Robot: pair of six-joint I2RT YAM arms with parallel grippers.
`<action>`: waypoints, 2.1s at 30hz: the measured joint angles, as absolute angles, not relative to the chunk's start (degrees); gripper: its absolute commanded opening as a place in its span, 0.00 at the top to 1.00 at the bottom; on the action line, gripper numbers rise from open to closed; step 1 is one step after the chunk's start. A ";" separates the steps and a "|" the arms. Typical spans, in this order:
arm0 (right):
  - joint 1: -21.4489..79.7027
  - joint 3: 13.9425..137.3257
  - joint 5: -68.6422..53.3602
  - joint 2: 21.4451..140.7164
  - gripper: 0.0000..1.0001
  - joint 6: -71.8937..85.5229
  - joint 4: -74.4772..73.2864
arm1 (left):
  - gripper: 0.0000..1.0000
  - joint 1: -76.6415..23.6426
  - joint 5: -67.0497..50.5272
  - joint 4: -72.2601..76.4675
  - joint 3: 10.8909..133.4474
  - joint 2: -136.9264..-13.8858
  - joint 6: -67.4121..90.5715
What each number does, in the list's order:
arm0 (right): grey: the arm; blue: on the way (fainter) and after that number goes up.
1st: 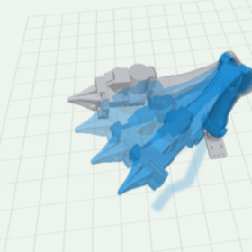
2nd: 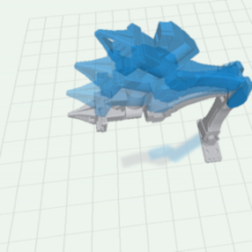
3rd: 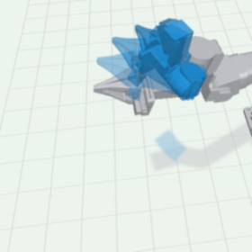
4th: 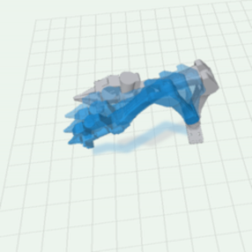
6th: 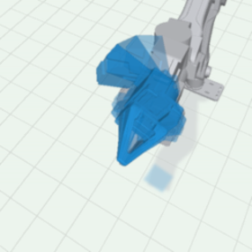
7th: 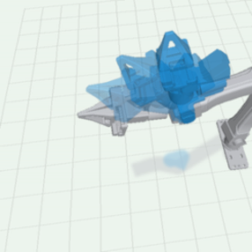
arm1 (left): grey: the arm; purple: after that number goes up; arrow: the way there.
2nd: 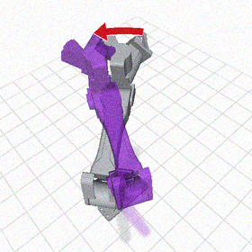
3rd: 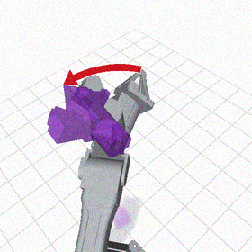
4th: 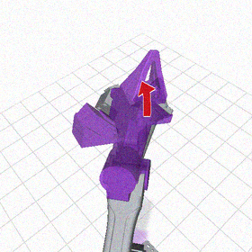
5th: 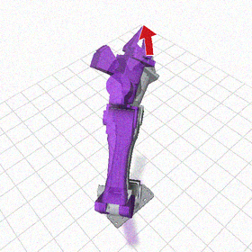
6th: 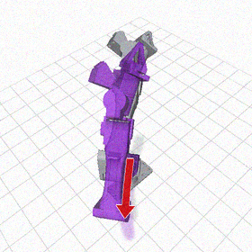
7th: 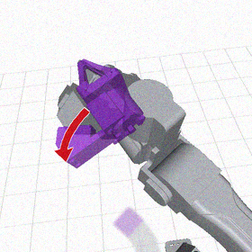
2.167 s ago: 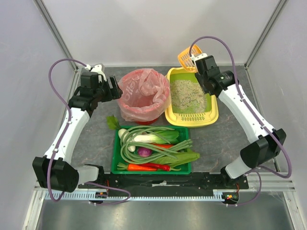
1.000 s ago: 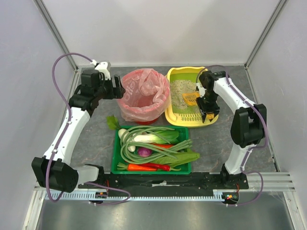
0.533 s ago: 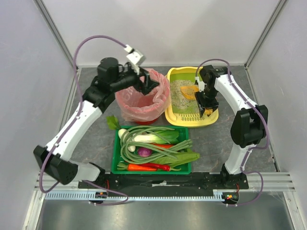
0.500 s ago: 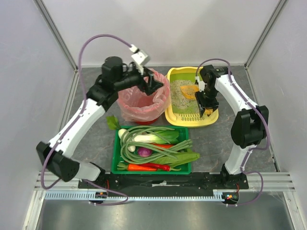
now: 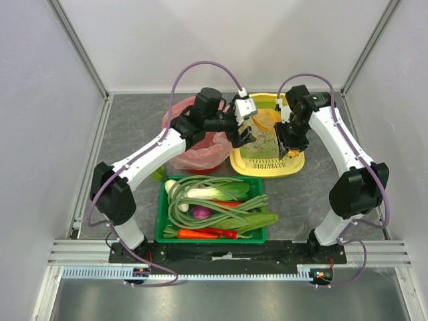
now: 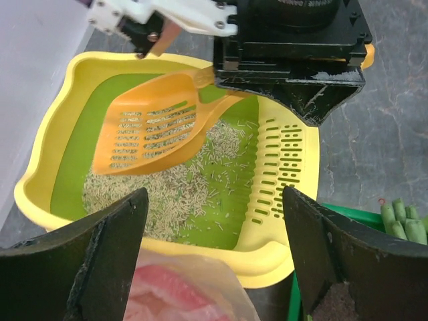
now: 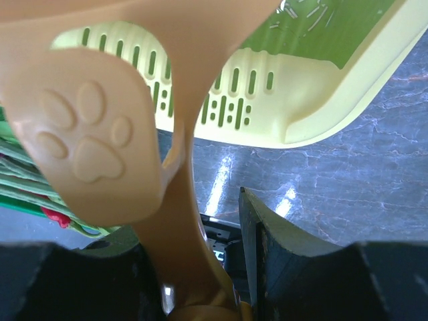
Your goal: Clean the litter box
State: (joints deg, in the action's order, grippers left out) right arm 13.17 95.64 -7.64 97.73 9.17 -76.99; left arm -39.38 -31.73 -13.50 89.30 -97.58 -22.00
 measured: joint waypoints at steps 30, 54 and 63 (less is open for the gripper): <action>14.52 91.61 -18.06 94.74 1.00 8.71 -76.12 | 0.61 -49.08 -7.79 -4.23 89.69 -110.41 -41.95; 14.28 92.88 -6.07 87.66 0.41 7.57 -77.01 | 0.98 -49.58 -16.69 -6.13 90.35 -110.37 -34.26; 14.00 92.60 -4.14 84.12 0.38 7.66 -75.57 | 0.98 -48.71 -20.49 -6.76 91.48 -110.37 -29.82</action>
State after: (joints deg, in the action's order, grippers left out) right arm 14.00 92.60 -4.14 84.12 7.66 -75.57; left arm -48.71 -20.49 -6.76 91.48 -110.37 -29.82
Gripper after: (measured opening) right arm 0.615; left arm 0.349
